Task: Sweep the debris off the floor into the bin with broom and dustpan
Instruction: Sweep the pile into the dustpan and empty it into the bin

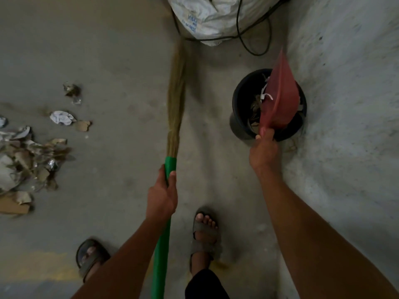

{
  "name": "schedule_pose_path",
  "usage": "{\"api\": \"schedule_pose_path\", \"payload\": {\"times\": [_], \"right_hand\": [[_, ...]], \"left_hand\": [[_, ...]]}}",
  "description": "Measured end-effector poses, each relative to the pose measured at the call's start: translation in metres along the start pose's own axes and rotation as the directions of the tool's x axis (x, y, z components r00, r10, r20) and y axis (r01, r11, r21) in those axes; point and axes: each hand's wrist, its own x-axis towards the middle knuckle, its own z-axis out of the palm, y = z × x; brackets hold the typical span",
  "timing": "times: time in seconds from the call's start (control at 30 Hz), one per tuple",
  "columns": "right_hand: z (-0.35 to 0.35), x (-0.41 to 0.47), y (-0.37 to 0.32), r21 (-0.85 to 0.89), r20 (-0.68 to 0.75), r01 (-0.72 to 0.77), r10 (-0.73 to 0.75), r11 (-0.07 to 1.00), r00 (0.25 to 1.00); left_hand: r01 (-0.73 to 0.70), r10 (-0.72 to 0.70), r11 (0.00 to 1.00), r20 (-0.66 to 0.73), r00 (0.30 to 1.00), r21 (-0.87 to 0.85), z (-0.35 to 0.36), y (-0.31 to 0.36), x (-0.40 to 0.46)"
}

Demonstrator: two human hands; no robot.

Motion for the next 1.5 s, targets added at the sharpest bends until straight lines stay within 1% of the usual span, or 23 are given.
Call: {"api": "schedule_pose_path", "payload": {"times": [0.07, 0.13, 0.2, 0.27, 0.33, 0.43, 0.5, 0.6, 0.67, 0.73, 0.83, 0.97, 1.03, 1.17, 1.3, 1.4, 1.5], "right_hand": [[0.0, -0.006, 0.001, 0.032, -0.012, -0.038, 0.038, 0.999, 0.999], [0.001, -0.015, 0.0, 0.055, -0.04, -0.065, 0.067, 0.996, 0.997], [0.003, -0.025, -0.002, 0.079, -0.082, -0.091, 0.097, 0.993, 0.992], [0.005, -0.036, -0.009, 0.101, -0.156, -0.125, 0.139, 0.987, 0.978], [0.007, -0.047, -0.018, 0.123, -0.248, -0.134, 0.162, 0.983, 0.955], [0.008, -0.072, -0.035, 0.118, -0.331, -0.126, 0.158, 0.985, 0.93], [0.01, -0.095, -0.048, 0.113, -0.359, -0.119, 0.152, 0.986, 0.921], [0.021, -0.131, -0.066, 0.125, -0.399, -0.072, 0.117, 0.989, 0.909], [0.031, -0.151, -0.077, 0.17, -0.41, -0.043, 0.111, 0.984, 0.905], [0.045, -0.172, -0.091, 0.219, -0.388, -0.002, 0.089, 0.976, 0.918], [0.073, -0.2, -0.113, 0.276, -0.322, 0.071, 0.023, 0.959, 0.946], [0.115, -0.233, -0.137, 0.336, -0.178, 0.124, -0.066, 0.934, 0.982], [0.133, -0.249, -0.146, 0.353, -0.103, 0.145, -0.116, 0.924, 0.988], [0.157, -0.281, -0.16, 0.392, 0.013, 0.171, -0.192, 0.904, 0.981], [0.174, -0.319, -0.173, 0.414, 0.156, 0.165, -0.249, 0.895, 0.956], [0.187, -0.342, -0.175, 0.435, 0.209, 0.158, -0.271, 0.886, 0.94], [0.194, -0.364, -0.178, 0.461, 0.227, 0.13, -0.259, 0.878, 0.939]], "left_hand": [[-0.043, 0.042, 0.999, 0.068, 0.997, 0.015, 0.008, 0.004, 0.007], [-0.057, 0.05, 0.997, 0.146, 0.988, 0.048, 0.015, 0.013, 0.016], [-0.006, -0.007, 0.999, 0.229, 0.973, 0.053, 0.02, 0.023, 0.026], [0.067, -0.076, 0.997, 0.273, 0.959, 0.042, 0.019, 0.026, 0.034], [0.087, -0.092, 0.996, 0.239, 0.967, 0.032, 0.013, 0.019, 0.037], [0.104, -0.099, 0.994, 0.11, 0.989, -0.038, -0.001, -0.002, 0.032], [0.15, -0.146, 0.98, 0.034, 0.989, -0.132, -0.013, -0.022, 0.026], [0.224, -0.248, 0.938, -0.062, 0.967, -0.265, -0.042, -0.051, 0.013], [0.203, -0.245, 0.933, -0.112, 0.963, -0.296, -0.059, -0.065, 0.001], [0.165, -0.214, 0.935, -0.129, 0.968, -0.315, -0.074, -0.075, -0.009], [0.15, -0.192, 0.927, -0.094, 0.977, -0.344, -0.087, -0.086, -0.009], [0.164, -0.181, 0.922, -0.016, 0.983, -0.352, -0.099, -0.099, 0.012], [0.197, -0.21, 0.903, 0.009, 0.978, -0.382, -0.108, -0.108, 0.027], [0.238, -0.3, 0.851, -0.061, 0.952, -0.468, -0.133, -0.132, 0.05], [0.241, -0.373, 0.802, -0.143, 0.917, -0.547, -0.168, -0.165, 0.044], [0.214, -0.368, 0.814, -0.194, 0.909, -0.54, -0.183, -0.183, 0.021], [0.188, -0.355, 0.812, -0.211, 0.911, -0.553, -0.192, -0.191, -0.005]]}}
